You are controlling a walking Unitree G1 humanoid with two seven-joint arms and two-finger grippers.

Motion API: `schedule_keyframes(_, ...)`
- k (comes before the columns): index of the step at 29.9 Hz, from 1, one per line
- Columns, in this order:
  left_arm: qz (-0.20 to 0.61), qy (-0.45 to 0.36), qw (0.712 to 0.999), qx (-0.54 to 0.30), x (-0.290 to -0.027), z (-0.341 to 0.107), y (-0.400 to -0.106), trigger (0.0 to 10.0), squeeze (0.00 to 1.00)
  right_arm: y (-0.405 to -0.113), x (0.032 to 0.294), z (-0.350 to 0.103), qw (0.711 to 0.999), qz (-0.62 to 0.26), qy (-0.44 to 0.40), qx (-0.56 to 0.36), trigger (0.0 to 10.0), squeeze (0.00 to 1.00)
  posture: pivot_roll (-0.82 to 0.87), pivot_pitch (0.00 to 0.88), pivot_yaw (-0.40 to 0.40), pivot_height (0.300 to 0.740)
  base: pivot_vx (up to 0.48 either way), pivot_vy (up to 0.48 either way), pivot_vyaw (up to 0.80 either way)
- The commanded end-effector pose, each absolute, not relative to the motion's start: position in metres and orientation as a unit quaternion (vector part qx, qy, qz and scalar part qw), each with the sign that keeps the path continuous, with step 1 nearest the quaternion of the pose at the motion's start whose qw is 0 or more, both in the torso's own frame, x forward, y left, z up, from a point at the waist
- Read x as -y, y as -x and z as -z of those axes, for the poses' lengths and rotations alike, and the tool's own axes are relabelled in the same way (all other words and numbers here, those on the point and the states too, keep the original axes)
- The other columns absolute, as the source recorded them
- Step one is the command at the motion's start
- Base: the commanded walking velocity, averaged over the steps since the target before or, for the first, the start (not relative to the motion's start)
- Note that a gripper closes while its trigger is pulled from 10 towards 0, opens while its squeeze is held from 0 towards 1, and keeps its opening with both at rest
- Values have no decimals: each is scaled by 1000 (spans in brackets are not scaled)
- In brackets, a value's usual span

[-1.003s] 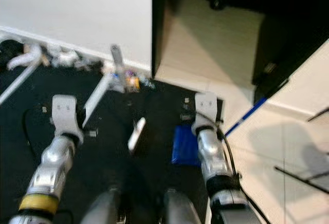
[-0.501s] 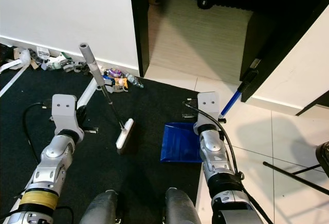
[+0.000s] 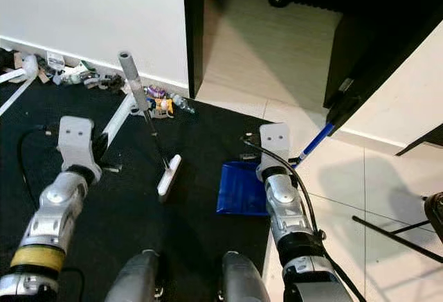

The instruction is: Sweep floor

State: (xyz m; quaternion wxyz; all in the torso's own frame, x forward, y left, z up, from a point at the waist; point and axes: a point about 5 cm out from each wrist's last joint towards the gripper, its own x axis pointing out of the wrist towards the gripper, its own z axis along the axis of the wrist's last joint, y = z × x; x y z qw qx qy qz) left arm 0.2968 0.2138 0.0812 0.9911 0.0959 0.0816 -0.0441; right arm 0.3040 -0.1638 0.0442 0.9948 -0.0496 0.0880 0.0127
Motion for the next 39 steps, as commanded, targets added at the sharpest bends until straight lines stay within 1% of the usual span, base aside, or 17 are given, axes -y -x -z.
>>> schedule_keyframes(1,69,-97,988,-94,-216,-77,-299,10000,416,-307,164,-49,995,-19,56,-86,10000,0,-24,126,-56,740,0,0,0)
schedule_keyframes(2,75,-103,987,-93,-216,-79,-302,10000,878,-309,165,-51,995,-20,57,-84,10000,0,-27,127,-57,740,0,0,0)
schedule_keyframes(3,80,-104,987,-91,-216,-81,-306,10000,1000,-310,165,-52,995,-21,59,-81,10000,0,-28,128,-58,740,0,0,0)
schedule_keyframes(9,77,-79,991,-81,-220,-91,-320,10000,1000,-316,171,-60,995,-19,65,-73,10000,0,-55,128,-69,740,0,0,0)
schedule_keyframes(11,66,-81,991,-83,-222,-90,-322,10000,1000,-317,172,-62,995,-19,66,-72,10000,0,-58,125,-74,740,0,0,0)
schedule_keyframes(14,73,-91,989,-93,-225,-87,-325,10000,1000,-319,173,-64,995,-19,66,-72,10000,0,-56,121,-91,740,0,0,0)
schedule_keyframes(15,80,-96,987,-97,-227,-86,-326,10000,933,-320,172,-65,995,-21,67,-72,10000,0,-56,120,-97,740,0,0,0)
schedule_keyframes(16,85,-99,986,-99,-228,-86,-327,10000,933,-321,172,-65,995,-23,68,-72,10000,0,-56,120,-97,740,0,0,0)
schedule_keyframes(17,90,-103,986,-100,-230,-87,-328,10000,1000,-322,171,-66,995,-26,69,-71,10000,0,-57,119,-99,740,0,0,0)
schedule_keyframes(21,114,-92,985,-93,-230,-94,-331,10000,1000,-326,168,-70,995,-32,71,-67,10000,0,-52,116,-100,740,0,0,0)
schedule_keyframes(22,129,-70,986,-83,-227,-102,-334,10000,235,-330,167,-73,995,-31,69,-64,10000,0,-52,113,-99,740,0,0,0)
schedule_keyframes(23,129,-70,986,-83,-227,-102,-334,10000,235,-330,167,-73,995,-31,69,-64,10000,0,-52,113,-99,740,0,0,0)
schedule_keyframes(24,135,-55,986,-75,-224,-107,-337,10000,0,-331,167,-74,995,-29,68,-62,10000,0,-53,112,-98,740,0,0,0)
schedule_keyframes(26,135,-55,986,-75,-224,-107,-337,10000,0,-331,167,-74,995,-29,68,-62,10000,0,-53,112,-98,740,0,0,0)
schedule_keyframes(29,157,-38,985,-54,-206,-121,-346,10000,0,-333,167,-76,996,-28,67,-61,10000,0,-54,112,-94,740,0,0,0)
schedule_keyframes(32,170,-44,983,-47,-200,-125,-349,10000,0,-333,167,-76,996,-26,65,-59,10000,0,-55,111,-87,740,0,0,0)
schedule_keyframes(39,156,-54,985,-44,-203,-126,-347,10000,0,-330,168,-73,997,-13,57,-59,10000,0,-43,112,-54,740,0,0,0)
